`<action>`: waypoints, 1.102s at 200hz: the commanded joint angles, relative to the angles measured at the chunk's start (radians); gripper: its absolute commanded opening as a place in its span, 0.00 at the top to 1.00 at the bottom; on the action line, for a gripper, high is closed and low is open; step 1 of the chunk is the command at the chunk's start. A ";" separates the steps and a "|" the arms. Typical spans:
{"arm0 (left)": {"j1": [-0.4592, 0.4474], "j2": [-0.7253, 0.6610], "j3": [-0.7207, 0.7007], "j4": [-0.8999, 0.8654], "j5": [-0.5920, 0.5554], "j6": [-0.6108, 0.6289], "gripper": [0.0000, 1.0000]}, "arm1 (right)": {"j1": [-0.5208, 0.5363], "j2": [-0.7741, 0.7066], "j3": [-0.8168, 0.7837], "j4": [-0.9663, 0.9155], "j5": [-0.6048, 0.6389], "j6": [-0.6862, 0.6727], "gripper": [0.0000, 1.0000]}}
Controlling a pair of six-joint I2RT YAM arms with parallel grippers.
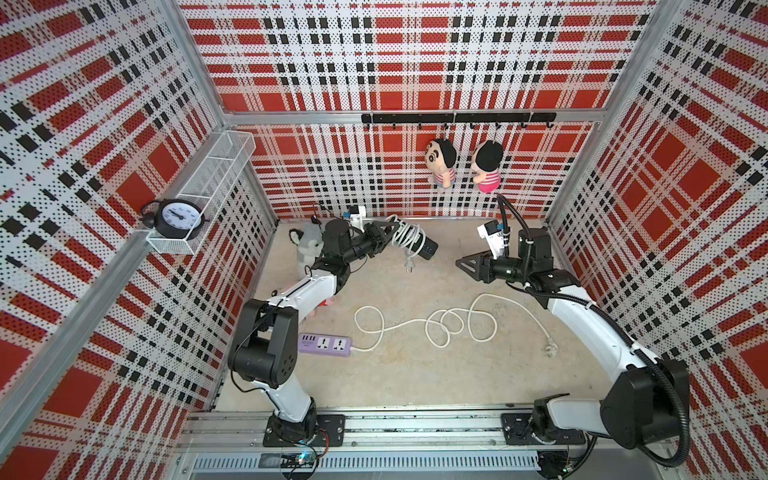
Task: Unwrap the cord wrapped around the power strip
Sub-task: Unwrap the power cord from the power strip.
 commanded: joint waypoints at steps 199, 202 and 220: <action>-0.117 -0.128 -0.178 0.067 -0.380 -0.012 1.00 | 0.323 0.373 0.362 -0.066 0.418 0.268 0.84; -0.118 -0.130 -0.178 0.066 -0.381 -0.012 1.00 | 0.322 0.377 0.366 -0.068 0.423 0.268 0.84; -0.129 -0.133 -0.177 0.060 -0.396 -0.009 1.00 | 0.327 0.394 0.388 -0.089 0.458 0.268 0.81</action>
